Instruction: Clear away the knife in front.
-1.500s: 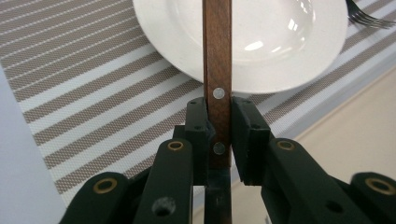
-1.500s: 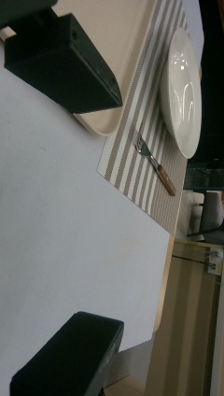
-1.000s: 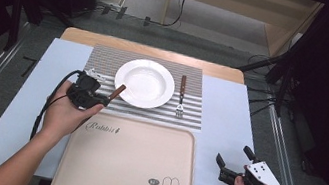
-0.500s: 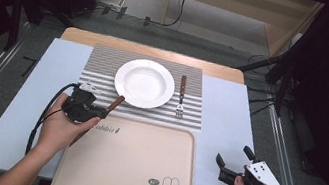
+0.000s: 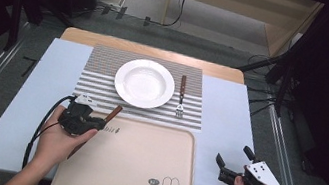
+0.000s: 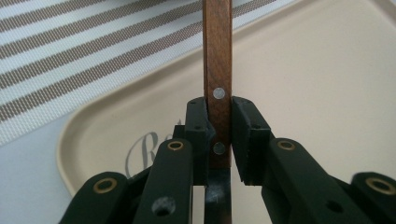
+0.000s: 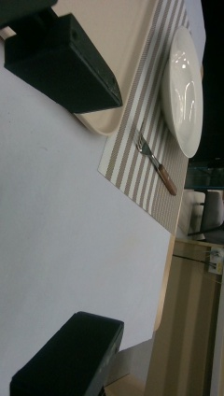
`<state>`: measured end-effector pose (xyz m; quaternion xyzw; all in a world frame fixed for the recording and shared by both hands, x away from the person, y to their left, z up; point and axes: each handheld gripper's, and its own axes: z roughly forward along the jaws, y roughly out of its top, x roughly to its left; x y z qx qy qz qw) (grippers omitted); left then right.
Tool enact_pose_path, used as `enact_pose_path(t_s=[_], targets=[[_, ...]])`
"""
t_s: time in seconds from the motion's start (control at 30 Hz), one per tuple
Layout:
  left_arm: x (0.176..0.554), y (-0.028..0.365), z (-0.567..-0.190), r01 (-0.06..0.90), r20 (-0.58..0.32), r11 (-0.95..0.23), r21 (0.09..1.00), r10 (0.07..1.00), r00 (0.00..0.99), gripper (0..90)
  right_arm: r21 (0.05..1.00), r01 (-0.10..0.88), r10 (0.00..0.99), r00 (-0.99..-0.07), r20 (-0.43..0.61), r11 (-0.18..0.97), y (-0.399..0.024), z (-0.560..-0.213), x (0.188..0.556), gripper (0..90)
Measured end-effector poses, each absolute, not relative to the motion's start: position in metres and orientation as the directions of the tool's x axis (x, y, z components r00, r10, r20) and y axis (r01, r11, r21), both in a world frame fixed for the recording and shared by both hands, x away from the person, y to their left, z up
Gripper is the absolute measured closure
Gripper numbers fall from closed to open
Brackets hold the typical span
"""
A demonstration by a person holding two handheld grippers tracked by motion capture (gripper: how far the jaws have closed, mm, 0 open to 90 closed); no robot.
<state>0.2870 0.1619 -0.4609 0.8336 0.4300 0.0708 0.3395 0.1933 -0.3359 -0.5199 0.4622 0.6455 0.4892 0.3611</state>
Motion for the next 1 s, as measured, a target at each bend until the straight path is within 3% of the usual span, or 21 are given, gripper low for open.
enact_pose_path(t_s=[0.33,1.0], targets=[[0.274,0.171,-0.476,0.692,-0.23,-0.349,0.632,0.769,0.597,75.7,0.965,0.243,0.95,-0.312,-0.02,0.1,-0.336,-0.52,0.194,0.0],[0.262,0.18,-0.497,0.715,-0.233,-0.327,0.618,0.793,0.563,72.8,0.964,0.247,0.952,-0.305,-0.023,0.103,-0.335,-0.52,0.194,0.0]])
